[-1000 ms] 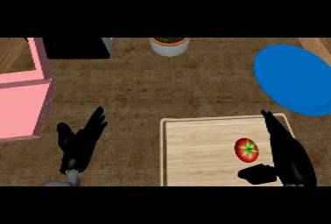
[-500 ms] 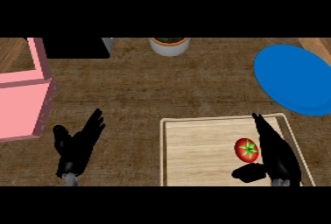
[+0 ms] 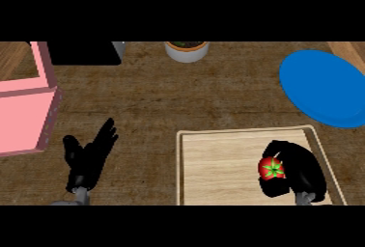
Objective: Pick the tomato from the tray and place it in the plate
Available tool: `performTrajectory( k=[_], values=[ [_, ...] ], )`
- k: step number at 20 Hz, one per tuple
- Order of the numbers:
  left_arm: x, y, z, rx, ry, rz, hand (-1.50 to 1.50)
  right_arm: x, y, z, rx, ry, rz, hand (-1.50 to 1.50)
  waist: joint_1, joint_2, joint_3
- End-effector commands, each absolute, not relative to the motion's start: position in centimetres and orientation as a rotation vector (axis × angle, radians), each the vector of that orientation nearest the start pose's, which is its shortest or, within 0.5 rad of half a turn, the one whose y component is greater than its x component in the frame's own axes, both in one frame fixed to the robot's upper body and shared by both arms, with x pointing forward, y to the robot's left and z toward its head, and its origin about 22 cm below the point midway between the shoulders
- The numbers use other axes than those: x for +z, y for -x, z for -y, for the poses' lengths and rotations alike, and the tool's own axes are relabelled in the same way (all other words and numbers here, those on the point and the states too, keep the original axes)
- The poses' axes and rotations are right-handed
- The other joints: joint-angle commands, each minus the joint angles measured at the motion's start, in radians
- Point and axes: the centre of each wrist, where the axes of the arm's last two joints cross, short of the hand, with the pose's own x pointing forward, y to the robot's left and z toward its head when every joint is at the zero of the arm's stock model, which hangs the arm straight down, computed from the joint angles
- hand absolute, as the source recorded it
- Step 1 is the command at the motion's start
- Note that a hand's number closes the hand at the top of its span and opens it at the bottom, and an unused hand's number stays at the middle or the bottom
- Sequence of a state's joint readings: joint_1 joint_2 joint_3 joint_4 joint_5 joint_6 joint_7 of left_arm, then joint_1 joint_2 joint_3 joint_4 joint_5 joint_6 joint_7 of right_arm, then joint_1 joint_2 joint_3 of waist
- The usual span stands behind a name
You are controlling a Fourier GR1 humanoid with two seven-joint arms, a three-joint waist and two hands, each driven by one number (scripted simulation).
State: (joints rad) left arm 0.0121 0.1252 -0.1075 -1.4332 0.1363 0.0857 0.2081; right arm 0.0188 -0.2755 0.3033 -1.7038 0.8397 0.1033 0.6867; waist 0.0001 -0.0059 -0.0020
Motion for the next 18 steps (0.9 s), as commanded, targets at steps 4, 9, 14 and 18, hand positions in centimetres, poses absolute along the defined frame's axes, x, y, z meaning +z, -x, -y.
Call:
performTrajectory(
  k=[4,9,14,18],
  values=[
    [-3.1,-23.2,-22.5,-0.003,-0.008,1.183,0.00,2.5,-22.6,20.9,0.821,1.008,1.033,1.50,0.000,0.005,0.002],
    [-2.6,-24.0,-22.5,-0.074,0.049,1.214,0.00,6.7,-31.4,16.3,0.422,1.165,0.988,1.50,0.084,0.028,0.001],
    [-2.1,-24.8,-21.4,-0.117,0.072,1.223,0.00,10.8,-36.0,16.5,0.160,1.403,1.002,1.50,0.120,0.042,0.000],
    [-2.2,-25.0,-21.3,-0.102,0.068,1.223,0.00,13.2,-38.6,15.1,0.002,1.528,1.024,1.50,0.119,0.041,0.000]
  ],
)
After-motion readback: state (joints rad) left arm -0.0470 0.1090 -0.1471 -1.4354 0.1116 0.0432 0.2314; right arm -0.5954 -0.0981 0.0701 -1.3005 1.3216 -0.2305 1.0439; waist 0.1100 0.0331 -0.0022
